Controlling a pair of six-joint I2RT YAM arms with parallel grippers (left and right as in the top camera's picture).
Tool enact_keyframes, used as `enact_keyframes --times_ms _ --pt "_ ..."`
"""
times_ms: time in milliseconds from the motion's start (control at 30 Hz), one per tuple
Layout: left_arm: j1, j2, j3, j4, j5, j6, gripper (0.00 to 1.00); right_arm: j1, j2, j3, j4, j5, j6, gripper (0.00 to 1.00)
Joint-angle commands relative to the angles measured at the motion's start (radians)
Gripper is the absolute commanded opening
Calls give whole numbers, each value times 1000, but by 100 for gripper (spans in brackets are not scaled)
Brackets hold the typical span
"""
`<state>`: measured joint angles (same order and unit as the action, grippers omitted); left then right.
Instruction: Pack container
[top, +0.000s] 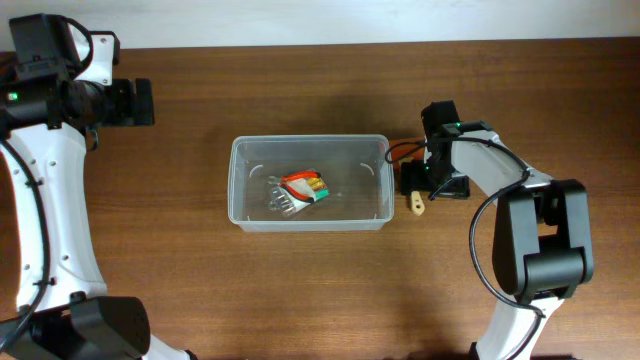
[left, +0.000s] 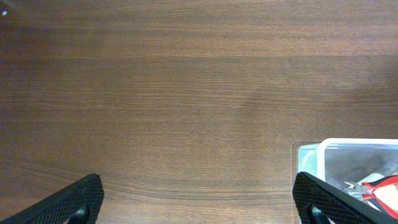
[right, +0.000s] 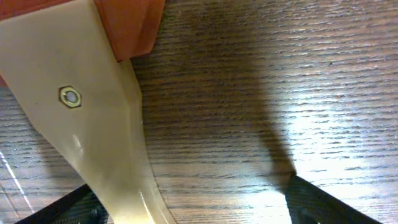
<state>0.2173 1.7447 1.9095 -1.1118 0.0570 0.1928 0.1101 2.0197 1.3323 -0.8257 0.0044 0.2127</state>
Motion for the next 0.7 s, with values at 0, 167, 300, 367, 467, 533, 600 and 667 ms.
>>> enact_keyframes --times_ms 0,167,300,367,467,533,600,667 --pt "0 -5 1 0 19 -9 99 -7 53 -19 4 15 2 73" --pt "-1 -5 1 0 19 -9 99 -7 53 -19 4 15 2 67" --pt "-1 -5 1 0 19 -9 99 -7 53 -19 3 15 2 62" --pt "-1 -5 1 0 19 -9 99 -7 53 -19 3 15 2 60" --pt "-1 -5 1 0 19 -9 99 -7 53 -19 3 15 2 53" --pt "-1 -5 1 0 19 -9 99 -7 53 -19 3 15 2 45" --pt "-1 -5 0 0 19 -9 99 -7 53 -19 3 15 2 39" --pt "-1 -5 1 0 19 -9 99 -7 53 -19 3 15 2 33"
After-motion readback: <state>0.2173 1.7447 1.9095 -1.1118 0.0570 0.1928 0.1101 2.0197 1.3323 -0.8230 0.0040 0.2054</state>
